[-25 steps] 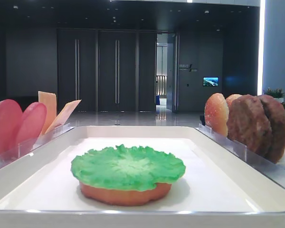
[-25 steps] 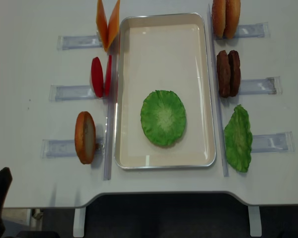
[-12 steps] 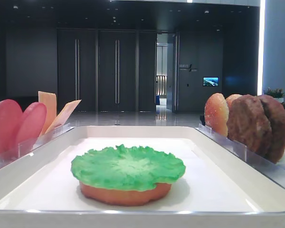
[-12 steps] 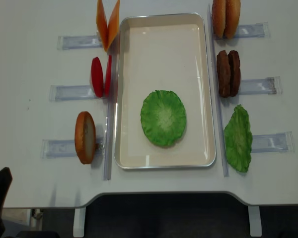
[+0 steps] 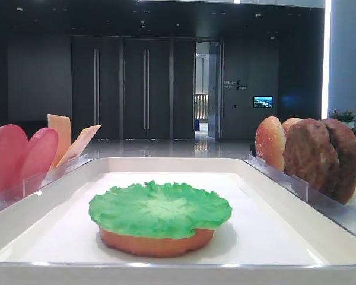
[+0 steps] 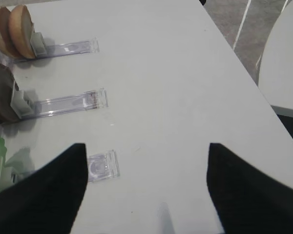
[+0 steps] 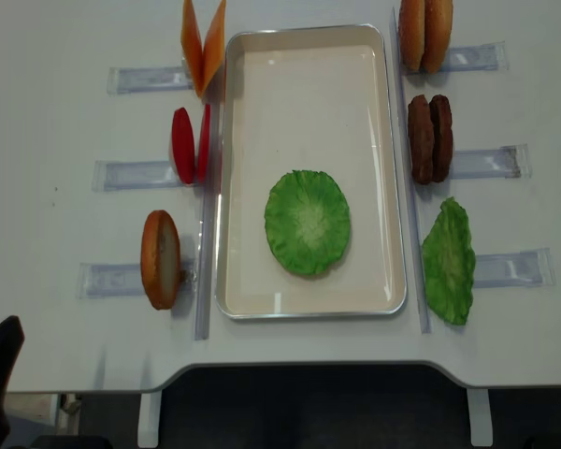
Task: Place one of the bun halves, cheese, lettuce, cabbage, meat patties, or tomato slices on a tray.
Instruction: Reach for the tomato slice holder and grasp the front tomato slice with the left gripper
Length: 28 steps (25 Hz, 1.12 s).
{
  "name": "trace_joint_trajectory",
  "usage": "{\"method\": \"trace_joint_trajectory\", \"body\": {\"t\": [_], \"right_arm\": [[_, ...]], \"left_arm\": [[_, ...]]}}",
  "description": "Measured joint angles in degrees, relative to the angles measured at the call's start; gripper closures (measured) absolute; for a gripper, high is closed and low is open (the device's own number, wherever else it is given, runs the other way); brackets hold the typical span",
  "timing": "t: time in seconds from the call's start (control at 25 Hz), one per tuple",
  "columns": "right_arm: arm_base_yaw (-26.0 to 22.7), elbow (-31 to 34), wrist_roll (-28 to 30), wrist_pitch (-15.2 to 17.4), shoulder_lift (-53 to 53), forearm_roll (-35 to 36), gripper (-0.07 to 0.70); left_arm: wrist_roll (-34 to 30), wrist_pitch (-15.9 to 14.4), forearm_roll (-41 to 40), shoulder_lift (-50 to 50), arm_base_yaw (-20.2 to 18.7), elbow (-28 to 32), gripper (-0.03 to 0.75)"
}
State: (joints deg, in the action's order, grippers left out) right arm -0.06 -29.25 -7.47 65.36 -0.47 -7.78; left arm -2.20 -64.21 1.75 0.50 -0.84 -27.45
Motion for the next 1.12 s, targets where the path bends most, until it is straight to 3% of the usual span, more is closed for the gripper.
{"method": "trace_joint_trajectory", "body": {"t": [0.52, 1.12], "right_arm": [[0.0, 0.0, 0.0, 0.0, 0.0, 0.0, 0.141], [0.0, 0.0, 0.0, 0.0, 0.0, 0.0, 0.141]], "left_arm": [[2.62, -0.7, 0.07, 21.81, 0.0, -8.18, 0.199], [2.62, -2.35, 0.07, 57.15, 0.0, -29.64, 0.199]]}}
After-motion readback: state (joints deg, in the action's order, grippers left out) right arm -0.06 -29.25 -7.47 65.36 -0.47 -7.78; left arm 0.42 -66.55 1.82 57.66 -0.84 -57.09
